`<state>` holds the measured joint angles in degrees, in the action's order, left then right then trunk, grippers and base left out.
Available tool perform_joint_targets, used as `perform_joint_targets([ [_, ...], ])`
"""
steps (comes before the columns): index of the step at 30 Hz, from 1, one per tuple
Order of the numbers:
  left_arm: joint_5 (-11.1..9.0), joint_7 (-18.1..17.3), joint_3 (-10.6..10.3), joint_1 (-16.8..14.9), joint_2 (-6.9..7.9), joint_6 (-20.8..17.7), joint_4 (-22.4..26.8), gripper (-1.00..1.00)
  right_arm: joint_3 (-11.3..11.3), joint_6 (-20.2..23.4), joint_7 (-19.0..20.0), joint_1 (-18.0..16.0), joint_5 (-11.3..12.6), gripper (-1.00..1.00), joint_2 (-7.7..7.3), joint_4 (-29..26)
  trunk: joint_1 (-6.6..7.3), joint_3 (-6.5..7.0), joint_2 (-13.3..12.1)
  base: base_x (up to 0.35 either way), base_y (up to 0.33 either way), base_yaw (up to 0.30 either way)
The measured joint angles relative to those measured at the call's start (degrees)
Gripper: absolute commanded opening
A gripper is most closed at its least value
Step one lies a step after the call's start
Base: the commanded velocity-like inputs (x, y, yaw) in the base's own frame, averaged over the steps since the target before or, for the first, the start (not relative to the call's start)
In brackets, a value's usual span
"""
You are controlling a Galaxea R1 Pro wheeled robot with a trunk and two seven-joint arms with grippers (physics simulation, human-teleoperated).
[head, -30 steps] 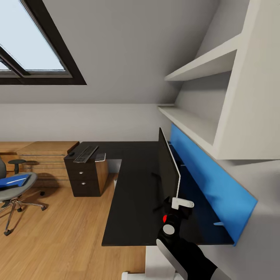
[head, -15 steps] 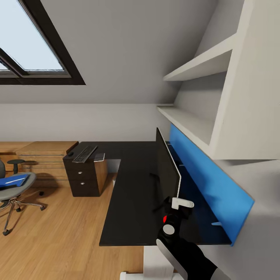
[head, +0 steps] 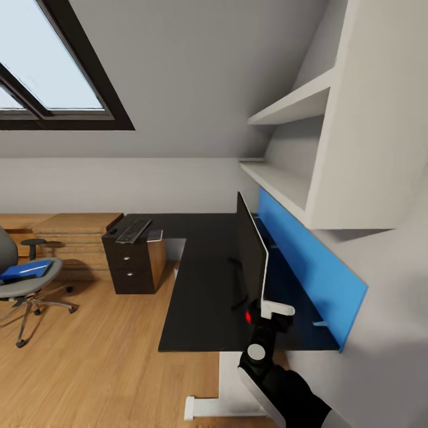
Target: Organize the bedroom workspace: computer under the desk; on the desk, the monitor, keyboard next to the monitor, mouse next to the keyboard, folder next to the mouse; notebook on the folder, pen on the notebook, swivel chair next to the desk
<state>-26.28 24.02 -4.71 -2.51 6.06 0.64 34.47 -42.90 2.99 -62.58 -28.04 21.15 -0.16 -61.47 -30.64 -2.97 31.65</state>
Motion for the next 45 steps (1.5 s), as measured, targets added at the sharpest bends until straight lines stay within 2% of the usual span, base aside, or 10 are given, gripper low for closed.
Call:
perform_joint_targets([
  [14,0.0,0.0,0.0,0.0,0.00,-0.1,0.0,1.00,-0.1,-0.1,0.0,0.0,-0.2,1.00,0.18,0.0,0.00,0.00,0.0,-0.335,0.000,0.000],
  [24,-0.1,-0.1,0.0,0.0,0.16,-0.1,0.0,1.00,0.0,-0.3,5.7,0.0,-0.1,1.00,0.37,0.4,0.00,0.00,0.0,-0.335,0.001,0.000],
  [30,-0.2,-0.1,0.1,0.0,0.13,0.1,0.0,1.00,0.1,-2.3,6.6,0.0,0.2,1.00,0.17,3.3,0.00,0.00,0.0,-0.301,0.129,0.000],
  [34,-0.3,-1.5,0.2,0.0,0.16,0.1,-0.7,1.00,0.0,-7.5,7.5,0.0,0.5,1.00,0.30,11.6,0.02,0.00,0.0,-0.176,0.274,0.000],
  [37,-0.4,-6.0,0.3,0.0,0.29,0.2,-4.7,1.00,0.0,-10.8,10.3,0.4,0.6,1.00,0.40,18.0,0.03,-0.01,0.0,-0.071,0.309,0.000],
  [40,-0.3,-10.4,0.4,0.0,0.46,1.3,-9.8,1.00,0.0,-13.6,15.9,1.6,0.8,1.00,0.67,24.5,0.03,-0.02,0.0,-0.027,0.320,0.000],
  [43,-0.4,-12.2,0.4,0.0,0.53,4.1,-12.7,1.00,0.1,-15.3,20.8,2.1,1.5,1.00,1.16,30.1,0.04,-0.01,0.0,-0.010,0.326,0.000],
  [44,-0.5,-12.7,0.5,0.0,0.52,5.8,-14.0,1.00,0.2,-15.8,23.1,2.3,2.2,1.00,1.51,33.0,0.03,-0.02,0.0,-0.003,0.329,0.000],
  [45,-0.6,-13.1,0.4,0.0,0.37,9.1,-16.8,1.00,0.2,-17.1,28.1,2.4,3.7,1.00,2.21,38.8,0.04,-0.03,0.0,0.027,0.328,0.000],
])
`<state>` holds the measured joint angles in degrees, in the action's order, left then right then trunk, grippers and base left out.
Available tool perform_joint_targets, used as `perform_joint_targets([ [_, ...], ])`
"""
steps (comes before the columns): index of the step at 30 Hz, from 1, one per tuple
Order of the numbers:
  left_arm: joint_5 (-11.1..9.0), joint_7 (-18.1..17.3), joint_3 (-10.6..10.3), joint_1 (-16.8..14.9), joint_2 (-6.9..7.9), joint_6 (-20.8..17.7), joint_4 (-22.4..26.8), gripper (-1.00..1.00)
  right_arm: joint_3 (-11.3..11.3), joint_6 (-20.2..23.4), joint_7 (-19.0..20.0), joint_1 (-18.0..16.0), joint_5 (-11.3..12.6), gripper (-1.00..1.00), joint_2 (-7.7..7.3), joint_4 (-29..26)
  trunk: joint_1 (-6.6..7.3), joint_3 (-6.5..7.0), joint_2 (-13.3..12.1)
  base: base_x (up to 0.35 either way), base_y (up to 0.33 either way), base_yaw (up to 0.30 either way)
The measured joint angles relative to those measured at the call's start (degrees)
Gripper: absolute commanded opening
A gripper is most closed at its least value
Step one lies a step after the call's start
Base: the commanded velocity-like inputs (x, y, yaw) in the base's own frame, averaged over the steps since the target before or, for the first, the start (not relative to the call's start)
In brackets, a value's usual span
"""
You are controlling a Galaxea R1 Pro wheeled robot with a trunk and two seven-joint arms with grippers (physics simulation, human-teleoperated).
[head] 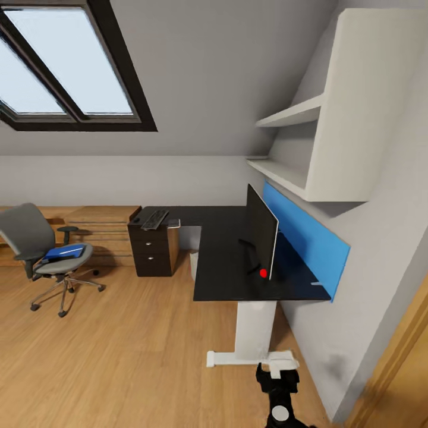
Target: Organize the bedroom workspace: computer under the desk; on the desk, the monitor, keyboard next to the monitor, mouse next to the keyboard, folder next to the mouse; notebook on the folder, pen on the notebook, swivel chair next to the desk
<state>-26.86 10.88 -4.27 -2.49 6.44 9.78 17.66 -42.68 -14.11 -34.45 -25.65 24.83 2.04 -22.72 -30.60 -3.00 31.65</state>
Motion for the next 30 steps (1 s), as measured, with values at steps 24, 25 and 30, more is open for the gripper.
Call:
perform_joint_targets([
  [24,0.8,-0.3,-0.7,0.0,-4.25,7.3,-3.2,1.00,0.2,-14.6,16.9,0.1,3.2,1.00,7.38,19.2,0.02,-0.23,0.0,0.244,0.246,0.076],
  [25,1.2,-0.3,-0.7,0.0,-4.26,7.3,-3.2,1.00,0.2,-14.8,16.9,0.1,3.2,1.00,7.37,19.2,0.02,-0.23,0.0,0.268,0.235,0.261],
  [30,2.8,-0.2,-0.7,0.0,-4.27,7.3,-3.2,1.00,0.1,-15.0,17.0,0.1,3.1,1.00,7.47,19.3,0.02,-0.23,0.0,0.268,0.235,0.269],
])
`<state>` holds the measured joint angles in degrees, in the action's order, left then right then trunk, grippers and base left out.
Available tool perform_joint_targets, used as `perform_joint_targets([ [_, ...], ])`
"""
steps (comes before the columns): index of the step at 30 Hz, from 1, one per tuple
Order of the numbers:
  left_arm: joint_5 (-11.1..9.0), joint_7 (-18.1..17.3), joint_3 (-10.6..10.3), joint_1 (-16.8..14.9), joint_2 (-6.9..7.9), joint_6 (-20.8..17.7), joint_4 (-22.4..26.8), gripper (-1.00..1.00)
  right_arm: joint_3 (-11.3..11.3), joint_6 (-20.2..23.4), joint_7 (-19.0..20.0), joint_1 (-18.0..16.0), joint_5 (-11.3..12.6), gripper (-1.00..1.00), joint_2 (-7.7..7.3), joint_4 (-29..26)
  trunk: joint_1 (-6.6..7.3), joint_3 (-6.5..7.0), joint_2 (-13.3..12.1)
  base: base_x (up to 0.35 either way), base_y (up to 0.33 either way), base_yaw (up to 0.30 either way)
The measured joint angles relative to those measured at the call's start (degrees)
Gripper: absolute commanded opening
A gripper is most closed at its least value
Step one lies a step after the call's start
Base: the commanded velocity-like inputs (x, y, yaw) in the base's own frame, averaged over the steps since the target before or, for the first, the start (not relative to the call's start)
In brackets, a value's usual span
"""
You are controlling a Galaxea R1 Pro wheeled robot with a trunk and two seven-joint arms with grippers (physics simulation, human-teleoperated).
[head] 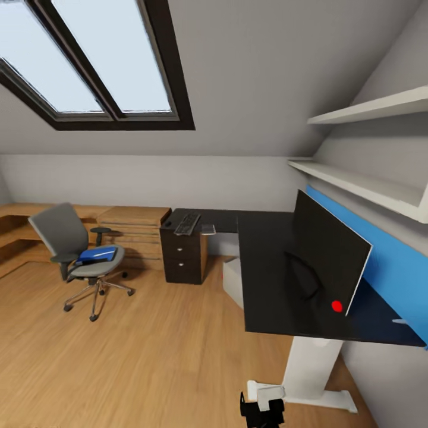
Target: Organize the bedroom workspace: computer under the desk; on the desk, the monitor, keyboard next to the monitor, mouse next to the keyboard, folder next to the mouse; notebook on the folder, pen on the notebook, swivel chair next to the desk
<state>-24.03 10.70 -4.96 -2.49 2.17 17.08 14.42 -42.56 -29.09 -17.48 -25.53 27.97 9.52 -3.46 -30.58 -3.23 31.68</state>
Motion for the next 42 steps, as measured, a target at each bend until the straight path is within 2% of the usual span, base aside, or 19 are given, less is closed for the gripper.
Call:
perform_joint_targets([
  [7,0.3,0.0,0.0,0.0,0.00,0.0,0.0,1.00,0.0,0.0,0.0,0.0,0.0,1.00,-0.02,0.0,0.00,0.00,0.0,0.254,0.221,0.275],
  [16,0.5,0.0,0.2,0.0,-0.05,0.3,0.0,1.00,0.0,0.0,0.0,0.0,0.0,1.00,0.00,0.0,-0.02,0.00,0.0,0.071,0.043,0.252],
  [31,0.4,0.2,0.3,0.0,0.00,0.3,0.0,1.00,0.0,0.0,0.0,0.0,0.0,1.00,-0.08,0.0,0.00,0.00,0.0,0.299,0.091,0.017],
  [42,0.4,0.3,0.3,0.0,-0.01,0.3,-0.1,1.00,0.0,0.0,0.0,0.0,0.0,1.00,-0.08,0.0,2.42,1.98,-4.4,0.318,0.122,0.000],
])
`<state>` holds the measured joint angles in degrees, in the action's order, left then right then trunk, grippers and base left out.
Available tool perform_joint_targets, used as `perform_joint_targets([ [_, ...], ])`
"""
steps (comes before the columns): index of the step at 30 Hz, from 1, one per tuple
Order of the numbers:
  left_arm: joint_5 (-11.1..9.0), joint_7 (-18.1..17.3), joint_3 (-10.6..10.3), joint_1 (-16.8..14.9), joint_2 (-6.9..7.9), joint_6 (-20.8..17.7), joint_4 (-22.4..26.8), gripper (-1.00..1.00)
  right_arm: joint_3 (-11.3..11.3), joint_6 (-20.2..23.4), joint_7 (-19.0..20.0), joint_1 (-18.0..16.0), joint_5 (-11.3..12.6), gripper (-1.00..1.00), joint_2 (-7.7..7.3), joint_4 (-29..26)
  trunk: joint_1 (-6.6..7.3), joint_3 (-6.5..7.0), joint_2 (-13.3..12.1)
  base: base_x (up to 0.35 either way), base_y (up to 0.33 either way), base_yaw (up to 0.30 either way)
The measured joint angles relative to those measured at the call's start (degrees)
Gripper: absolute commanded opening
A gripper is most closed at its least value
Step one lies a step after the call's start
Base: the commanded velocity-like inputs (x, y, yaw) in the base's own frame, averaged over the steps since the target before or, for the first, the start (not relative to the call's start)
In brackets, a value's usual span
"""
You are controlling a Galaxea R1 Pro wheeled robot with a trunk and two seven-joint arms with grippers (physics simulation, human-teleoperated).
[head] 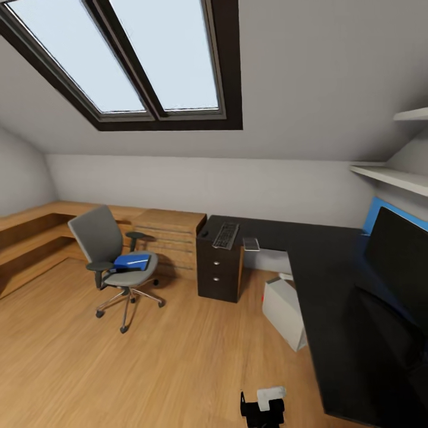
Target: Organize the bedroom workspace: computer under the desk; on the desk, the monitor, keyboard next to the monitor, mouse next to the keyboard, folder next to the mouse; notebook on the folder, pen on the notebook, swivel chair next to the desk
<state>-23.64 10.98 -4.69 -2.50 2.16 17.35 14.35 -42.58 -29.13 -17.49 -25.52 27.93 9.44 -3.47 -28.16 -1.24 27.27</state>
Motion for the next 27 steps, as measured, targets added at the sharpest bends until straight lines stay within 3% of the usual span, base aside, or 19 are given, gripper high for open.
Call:
perform_joint_targets([
  [6,0.0,0.0,0.0,0.0,0.00,0.0,0.0,1.00,0.0,0.0,0.0,0.0,0.0,1.00,-0.06,0.0,1.31,0.98,-2.3,0.318,0.148,-0.013],
  [11,0.0,0.0,0.0,0.0,0.00,0.0,0.0,1.00,0.1,0.0,0.0,0.0,0.0,1.00,-0.14,0.0,2.41,1.93,-4.3,0.318,0.156,-0.200],
  [27,0.0,0.0,-0.1,0.0,0.00,-0.2,0.0,1.00,0.0,0.0,0.0,0.0,0.0,1.00,0.06,0.0,2.43,1.93,-4.4,0.318,0.158,-0.225],
])
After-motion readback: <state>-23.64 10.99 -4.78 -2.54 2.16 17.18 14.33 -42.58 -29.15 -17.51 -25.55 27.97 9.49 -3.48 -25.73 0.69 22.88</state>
